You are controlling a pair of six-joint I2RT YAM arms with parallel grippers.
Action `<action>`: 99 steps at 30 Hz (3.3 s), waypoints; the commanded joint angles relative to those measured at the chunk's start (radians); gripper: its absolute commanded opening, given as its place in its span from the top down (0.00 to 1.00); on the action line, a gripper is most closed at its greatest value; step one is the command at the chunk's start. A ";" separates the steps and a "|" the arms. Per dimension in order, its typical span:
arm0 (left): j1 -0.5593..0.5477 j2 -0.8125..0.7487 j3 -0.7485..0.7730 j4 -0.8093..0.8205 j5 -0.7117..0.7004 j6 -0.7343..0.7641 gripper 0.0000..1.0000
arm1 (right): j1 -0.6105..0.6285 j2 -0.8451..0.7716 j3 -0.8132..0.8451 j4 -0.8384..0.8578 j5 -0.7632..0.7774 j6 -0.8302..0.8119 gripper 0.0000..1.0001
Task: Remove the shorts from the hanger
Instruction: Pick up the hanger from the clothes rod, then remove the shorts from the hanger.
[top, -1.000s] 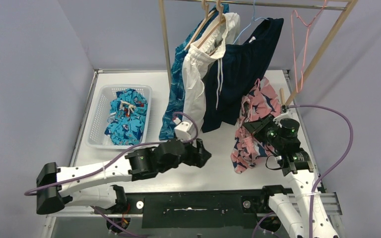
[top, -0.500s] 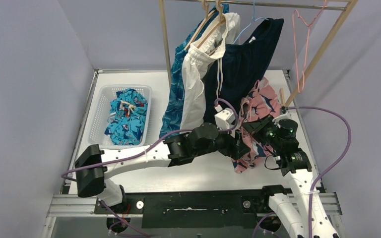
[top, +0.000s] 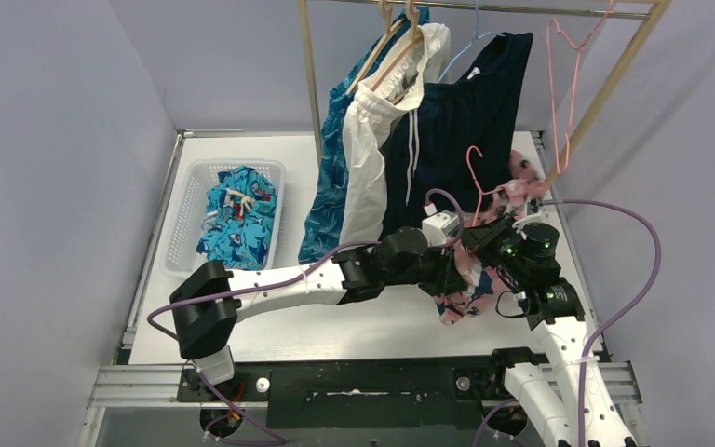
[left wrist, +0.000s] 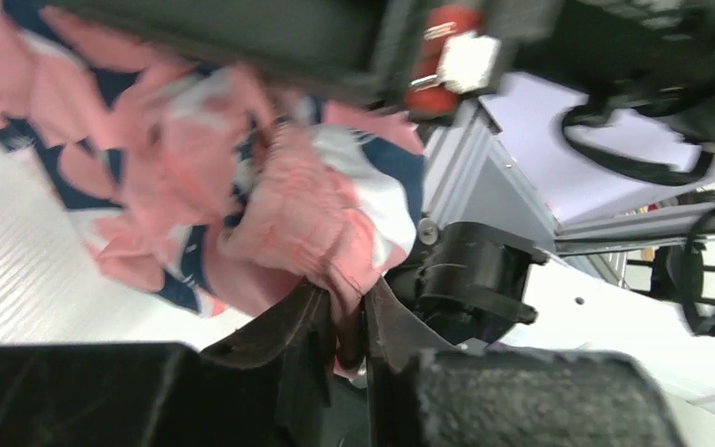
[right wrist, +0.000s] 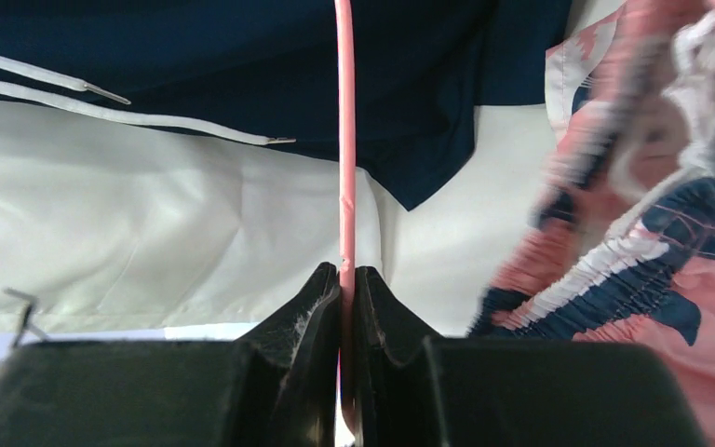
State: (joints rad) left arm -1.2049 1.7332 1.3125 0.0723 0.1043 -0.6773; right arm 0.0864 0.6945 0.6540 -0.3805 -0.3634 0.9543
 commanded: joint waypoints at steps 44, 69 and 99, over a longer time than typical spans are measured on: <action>0.104 -0.445 -0.277 -0.172 -0.072 0.243 1.00 | 0.018 0.088 -0.068 0.441 -0.185 0.254 1.00; 0.138 -0.743 -0.150 -0.515 -0.381 0.335 1.00 | 0.514 0.083 0.341 0.378 -0.039 -0.066 1.00; 0.346 -0.569 -0.196 -0.360 0.138 0.276 0.38 | 0.497 0.034 0.127 0.115 0.496 0.046 1.00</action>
State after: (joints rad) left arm -0.8482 1.1362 1.1019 -0.4065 0.1658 -0.3702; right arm 0.5941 0.7261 0.7738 -0.3325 0.1127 1.0069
